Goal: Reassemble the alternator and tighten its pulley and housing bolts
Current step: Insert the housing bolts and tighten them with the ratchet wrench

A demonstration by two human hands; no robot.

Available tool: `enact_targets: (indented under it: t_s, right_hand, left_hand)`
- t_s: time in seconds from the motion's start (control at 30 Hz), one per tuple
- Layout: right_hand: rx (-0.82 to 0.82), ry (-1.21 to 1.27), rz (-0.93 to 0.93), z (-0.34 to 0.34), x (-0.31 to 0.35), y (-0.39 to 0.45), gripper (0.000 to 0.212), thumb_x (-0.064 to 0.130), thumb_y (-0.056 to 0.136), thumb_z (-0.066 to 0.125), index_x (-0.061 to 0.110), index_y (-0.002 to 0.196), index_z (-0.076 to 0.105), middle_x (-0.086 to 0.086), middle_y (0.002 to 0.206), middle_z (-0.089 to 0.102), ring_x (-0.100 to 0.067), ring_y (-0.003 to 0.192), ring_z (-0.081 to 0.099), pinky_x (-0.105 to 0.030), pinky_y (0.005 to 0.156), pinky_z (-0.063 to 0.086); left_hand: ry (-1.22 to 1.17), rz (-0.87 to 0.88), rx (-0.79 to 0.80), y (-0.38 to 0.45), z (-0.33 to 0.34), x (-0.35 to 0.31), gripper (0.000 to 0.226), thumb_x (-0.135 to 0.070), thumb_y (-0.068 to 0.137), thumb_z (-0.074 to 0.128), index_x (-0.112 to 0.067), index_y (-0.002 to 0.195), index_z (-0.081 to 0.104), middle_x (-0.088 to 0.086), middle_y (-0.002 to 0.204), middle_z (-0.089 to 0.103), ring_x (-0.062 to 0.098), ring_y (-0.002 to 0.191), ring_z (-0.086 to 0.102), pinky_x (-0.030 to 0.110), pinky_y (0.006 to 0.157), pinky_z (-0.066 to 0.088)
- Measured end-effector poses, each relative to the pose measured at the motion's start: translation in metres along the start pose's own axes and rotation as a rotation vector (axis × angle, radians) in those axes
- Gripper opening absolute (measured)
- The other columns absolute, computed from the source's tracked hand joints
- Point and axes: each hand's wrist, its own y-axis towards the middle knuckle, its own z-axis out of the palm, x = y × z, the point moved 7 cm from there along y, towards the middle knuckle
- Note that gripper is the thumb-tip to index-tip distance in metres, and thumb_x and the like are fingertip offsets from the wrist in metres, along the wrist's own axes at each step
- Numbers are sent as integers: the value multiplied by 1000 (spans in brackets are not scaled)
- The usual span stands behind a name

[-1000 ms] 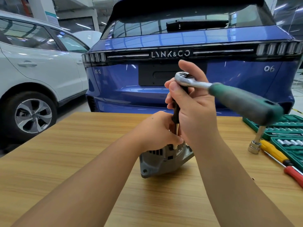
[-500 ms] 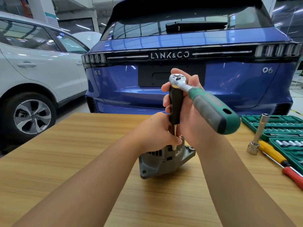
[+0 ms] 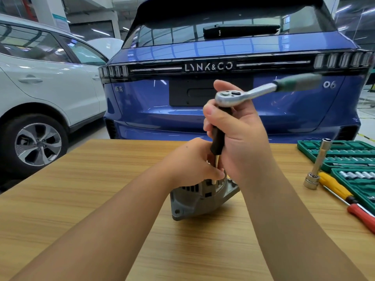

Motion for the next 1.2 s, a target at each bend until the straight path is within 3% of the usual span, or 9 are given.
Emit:
enact_targets:
  t_s: [0.17,0.27,0.47,0.57,0.67,0.83,0.93,1.03,1.2]
  right_hand:
    - [-50,-176,-191,7,8,-5,44,1,95,60,35,122,58,-16,85,59,-26,69,47,-25,62,48]
    - [-54,-99,-81,3,3,1,51,-9,99,47,36,116,64,-6,78,67,-33,67,41,-31,55,44]
    - [6,121,88,0,-4,7,34,36,92,48,29,121,62,-7,85,69,-23,66,56,-28,57,50]
    - [-3,150,114,0,-5,4,48,41,87,60,26,133,56,-6,86,70,-18,68,63,-27,58,53]
    - [-73,202,100,-4,-1,1,53,34,87,65,14,135,52,-3,85,68,-15,68,61,-29,62,52]
    - [-300,-128,-9,-20,8,-2,20,16,90,73,4,99,60,-4,64,47,-15,56,40,-26,52,40]
    - [-175,-14,85,-18,2,2,30,16,86,72,11,114,63,3,67,55,-12,59,48,-25,58,46]
    - [-22,-38,-29,-4,3,3,41,6,91,64,25,127,59,-4,83,57,-14,67,51,-26,68,49]
    - [8,-155,-187,7,2,-1,53,-5,95,56,43,117,66,-10,93,59,-14,73,54,-26,69,50]
  left_hand:
    - [-10,-7,-9,-5,-1,-1,16,-20,86,76,-28,78,65,-23,71,68,-2,70,63,33,72,56]
    - [17,-41,-23,-7,-3,2,32,-16,90,71,-33,73,49,-16,66,61,-4,65,57,20,68,47]
    - [7,-23,-9,-7,-2,-7,22,-25,88,77,-16,105,66,6,101,71,22,96,68,50,89,59]
    - [-6,-25,3,-8,-2,-4,19,-20,88,78,-20,85,59,15,101,69,28,96,67,54,92,57]
    - [-58,-43,-12,-6,-1,-1,24,-19,87,79,-29,80,58,4,86,67,17,83,65,47,89,56]
    - [12,4,52,-2,6,-8,14,-26,90,75,-21,101,70,-1,94,74,19,88,70,47,86,59]
    - [24,4,42,0,5,-5,12,-28,91,76,-24,100,69,-6,93,74,14,86,69,39,81,58]
    - [21,15,4,3,4,1,8,-27,88,77,-25,93,70,-8,86,74,9,78,68,32,74,56]
    - [-24,60,-91,8,2,11,22,-24,80,83,-36,74,65,-20,74,70,2,73,67,20,62,54]
